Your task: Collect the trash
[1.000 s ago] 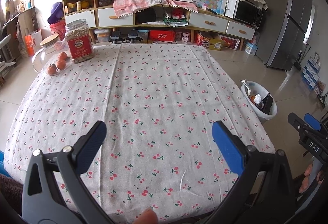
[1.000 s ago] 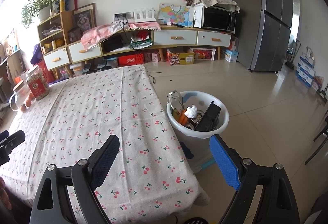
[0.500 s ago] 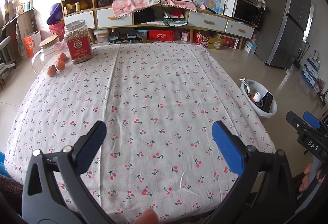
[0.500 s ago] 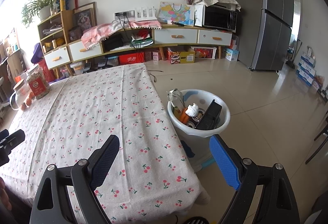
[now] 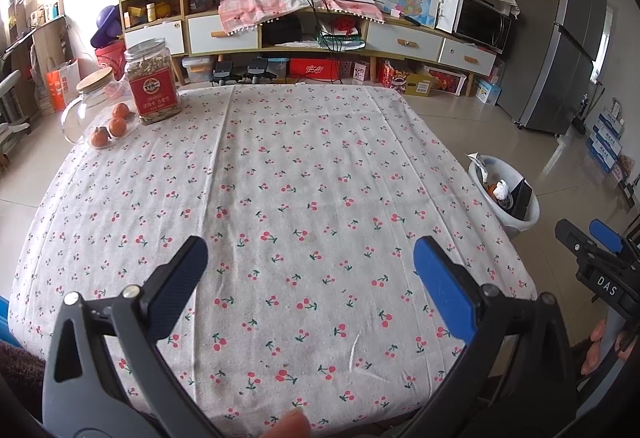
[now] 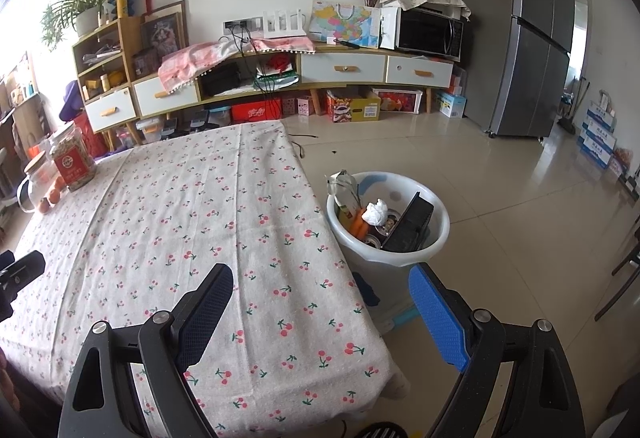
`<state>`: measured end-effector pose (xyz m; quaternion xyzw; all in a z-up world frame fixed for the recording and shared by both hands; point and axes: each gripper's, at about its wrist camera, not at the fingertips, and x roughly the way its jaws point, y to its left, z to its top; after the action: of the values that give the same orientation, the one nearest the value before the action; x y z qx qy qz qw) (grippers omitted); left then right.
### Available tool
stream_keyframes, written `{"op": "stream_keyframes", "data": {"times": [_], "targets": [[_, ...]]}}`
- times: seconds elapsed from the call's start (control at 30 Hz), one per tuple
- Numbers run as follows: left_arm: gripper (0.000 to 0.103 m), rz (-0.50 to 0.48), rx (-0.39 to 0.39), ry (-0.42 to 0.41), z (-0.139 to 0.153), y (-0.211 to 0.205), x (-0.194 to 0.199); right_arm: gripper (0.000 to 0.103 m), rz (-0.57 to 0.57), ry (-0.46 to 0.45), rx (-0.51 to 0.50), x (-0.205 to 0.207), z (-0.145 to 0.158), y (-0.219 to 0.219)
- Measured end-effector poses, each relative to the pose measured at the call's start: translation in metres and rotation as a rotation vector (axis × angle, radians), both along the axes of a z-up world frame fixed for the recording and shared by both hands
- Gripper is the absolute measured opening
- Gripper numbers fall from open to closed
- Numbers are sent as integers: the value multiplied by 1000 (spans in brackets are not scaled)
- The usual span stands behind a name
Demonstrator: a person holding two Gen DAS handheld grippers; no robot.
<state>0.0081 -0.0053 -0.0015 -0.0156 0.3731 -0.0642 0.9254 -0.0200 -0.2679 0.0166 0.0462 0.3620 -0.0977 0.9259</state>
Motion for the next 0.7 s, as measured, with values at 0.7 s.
{"op": "stream_keyframes", "data": {"times": [0.7], "targets": [[102, -20, -2, 16, -2, -6, 4, 91, 4, 7, 5, 1, 1, 0]]}}
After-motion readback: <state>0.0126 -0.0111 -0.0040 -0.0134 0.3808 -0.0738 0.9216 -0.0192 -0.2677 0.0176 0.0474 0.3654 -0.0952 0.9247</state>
